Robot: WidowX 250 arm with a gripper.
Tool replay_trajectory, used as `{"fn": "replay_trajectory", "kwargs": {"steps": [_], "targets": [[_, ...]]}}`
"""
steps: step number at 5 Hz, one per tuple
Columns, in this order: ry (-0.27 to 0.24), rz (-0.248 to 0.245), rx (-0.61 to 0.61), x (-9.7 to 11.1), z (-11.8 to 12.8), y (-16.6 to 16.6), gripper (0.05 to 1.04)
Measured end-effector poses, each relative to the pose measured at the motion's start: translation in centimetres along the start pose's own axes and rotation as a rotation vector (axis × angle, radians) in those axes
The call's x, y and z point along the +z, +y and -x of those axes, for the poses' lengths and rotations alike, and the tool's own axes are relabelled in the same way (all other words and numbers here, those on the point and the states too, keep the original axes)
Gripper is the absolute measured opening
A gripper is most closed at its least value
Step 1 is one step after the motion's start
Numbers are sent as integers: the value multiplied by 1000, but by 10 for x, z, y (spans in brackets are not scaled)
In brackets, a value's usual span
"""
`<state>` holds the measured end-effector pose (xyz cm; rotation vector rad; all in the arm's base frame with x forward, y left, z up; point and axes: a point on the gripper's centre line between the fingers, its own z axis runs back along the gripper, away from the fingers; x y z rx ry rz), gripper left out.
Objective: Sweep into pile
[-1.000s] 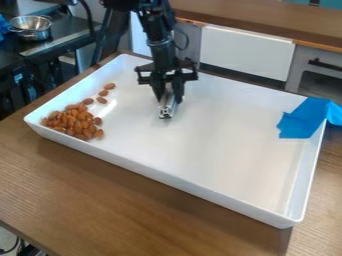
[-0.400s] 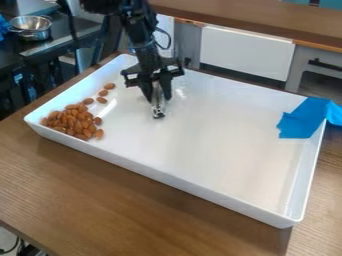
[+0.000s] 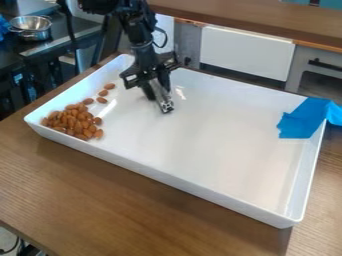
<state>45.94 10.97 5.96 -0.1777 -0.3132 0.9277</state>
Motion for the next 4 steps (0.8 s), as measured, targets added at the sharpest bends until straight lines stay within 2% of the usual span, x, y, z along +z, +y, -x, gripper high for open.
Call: {"fn": "replay_trajectory", "kwargs": {"steps": [1,3,4], "targets": [[-36,-15,91,1,-7,-3,382],[-65,-32,189,-3,-25,-7,382],[-81,-47,279,-3,-32,6,382]]}}
